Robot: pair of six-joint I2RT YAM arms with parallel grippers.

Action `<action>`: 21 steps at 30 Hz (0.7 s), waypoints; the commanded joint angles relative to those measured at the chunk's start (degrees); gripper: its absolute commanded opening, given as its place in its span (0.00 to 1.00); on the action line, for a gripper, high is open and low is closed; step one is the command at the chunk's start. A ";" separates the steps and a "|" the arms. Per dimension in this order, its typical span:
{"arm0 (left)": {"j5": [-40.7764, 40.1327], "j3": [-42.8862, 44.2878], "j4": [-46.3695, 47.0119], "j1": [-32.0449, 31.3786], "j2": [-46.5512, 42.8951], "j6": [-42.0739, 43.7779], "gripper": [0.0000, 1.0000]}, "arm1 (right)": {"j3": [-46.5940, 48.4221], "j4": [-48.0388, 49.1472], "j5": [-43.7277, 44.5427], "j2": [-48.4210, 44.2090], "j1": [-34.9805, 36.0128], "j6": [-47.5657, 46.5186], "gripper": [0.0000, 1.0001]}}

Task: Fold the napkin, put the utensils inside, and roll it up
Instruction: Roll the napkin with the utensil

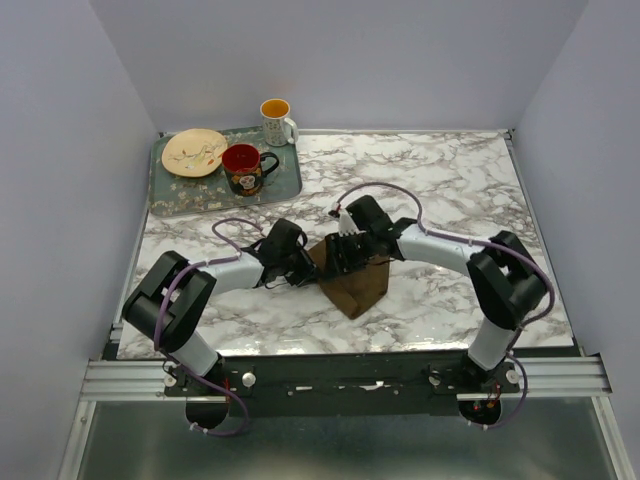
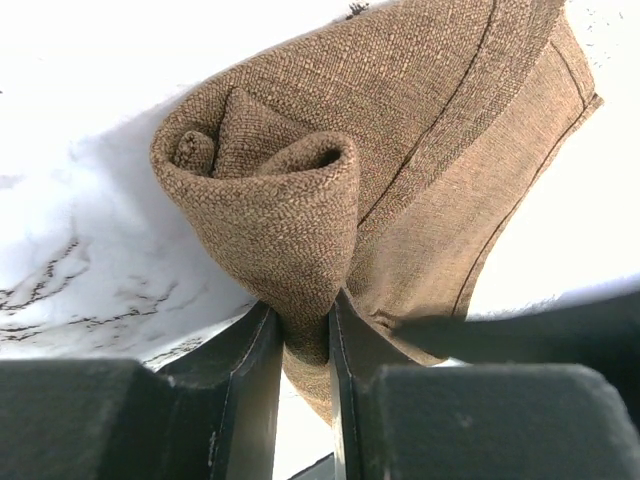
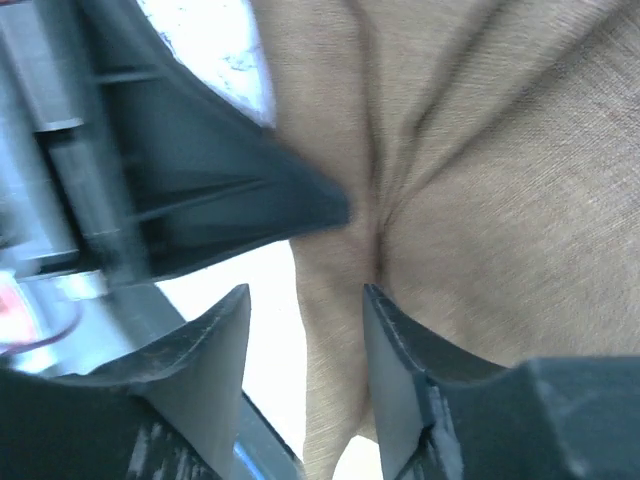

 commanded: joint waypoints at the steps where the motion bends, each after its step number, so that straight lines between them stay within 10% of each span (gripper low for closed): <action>1: -2.99 -0.99 -8.80 -0.79 2.36 2.21 0.18 | 4.50 -14.44 28.56 -7.93 10.66 -5.38 0.57; 11: -2.81 -0.64 -9.24 -0.87 2.27 2.30 0.17 | 7.93 -12.87 49.32 -2.32 22.72 -6.43 0.43; 21: -2.72 -0.29 -8.89 -0.79 2.88 2.13 0.17 | 5.12 -11.98 48.19 -2.40 23.96 -5.65 0.31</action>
